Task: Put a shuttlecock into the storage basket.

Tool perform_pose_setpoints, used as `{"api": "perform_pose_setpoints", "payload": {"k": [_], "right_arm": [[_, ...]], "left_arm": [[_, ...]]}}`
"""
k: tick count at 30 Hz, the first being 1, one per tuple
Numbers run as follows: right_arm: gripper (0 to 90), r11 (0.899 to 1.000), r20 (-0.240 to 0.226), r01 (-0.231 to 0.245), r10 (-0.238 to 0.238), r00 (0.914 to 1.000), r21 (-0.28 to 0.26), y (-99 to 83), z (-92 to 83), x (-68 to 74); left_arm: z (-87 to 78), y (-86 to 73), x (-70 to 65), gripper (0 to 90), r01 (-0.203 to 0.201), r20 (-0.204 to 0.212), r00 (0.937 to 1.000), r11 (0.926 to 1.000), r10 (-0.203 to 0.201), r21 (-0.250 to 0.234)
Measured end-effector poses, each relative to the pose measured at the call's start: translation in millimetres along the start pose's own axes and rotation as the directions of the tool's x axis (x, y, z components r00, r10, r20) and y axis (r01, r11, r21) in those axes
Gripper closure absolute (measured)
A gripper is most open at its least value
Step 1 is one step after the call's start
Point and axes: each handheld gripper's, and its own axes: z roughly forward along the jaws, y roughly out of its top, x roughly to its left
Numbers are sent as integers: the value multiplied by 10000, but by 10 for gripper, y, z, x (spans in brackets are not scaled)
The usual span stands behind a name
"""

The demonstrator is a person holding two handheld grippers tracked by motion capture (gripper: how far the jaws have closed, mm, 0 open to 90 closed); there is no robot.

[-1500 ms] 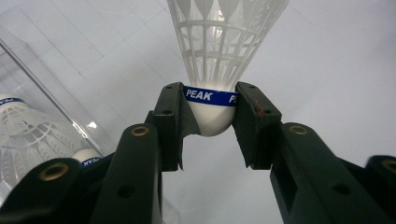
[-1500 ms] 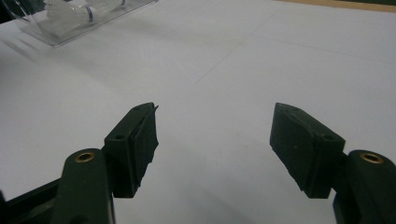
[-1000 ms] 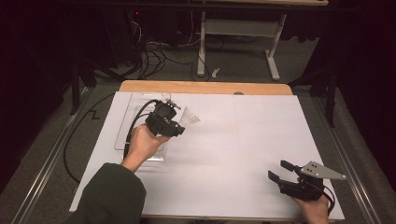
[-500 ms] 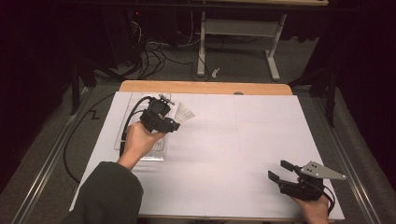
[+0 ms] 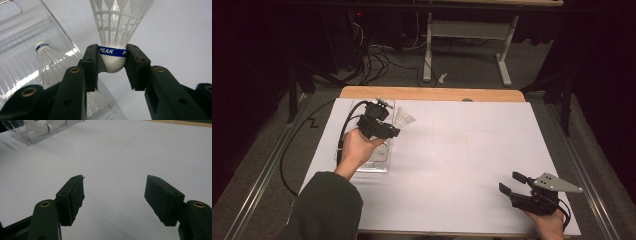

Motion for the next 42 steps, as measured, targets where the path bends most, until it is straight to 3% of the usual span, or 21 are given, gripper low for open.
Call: {"api": "perform_pose_setpoints", "payload": {"k": [23, 42], "right_arm": [[323, 10000, 2, -36, 36, 10000, 19, 0, 2, -2], [323, 10000, 6, -36, 36, 10000, 14, 0, 1, 2]], "left_arm": [[-58, 14, 186, 649, 441, -450, 9980, 9990, -442, -42], [-53, 5, 421, 649, 1149, -946, 9889, 9934, -1142, 25]]}}
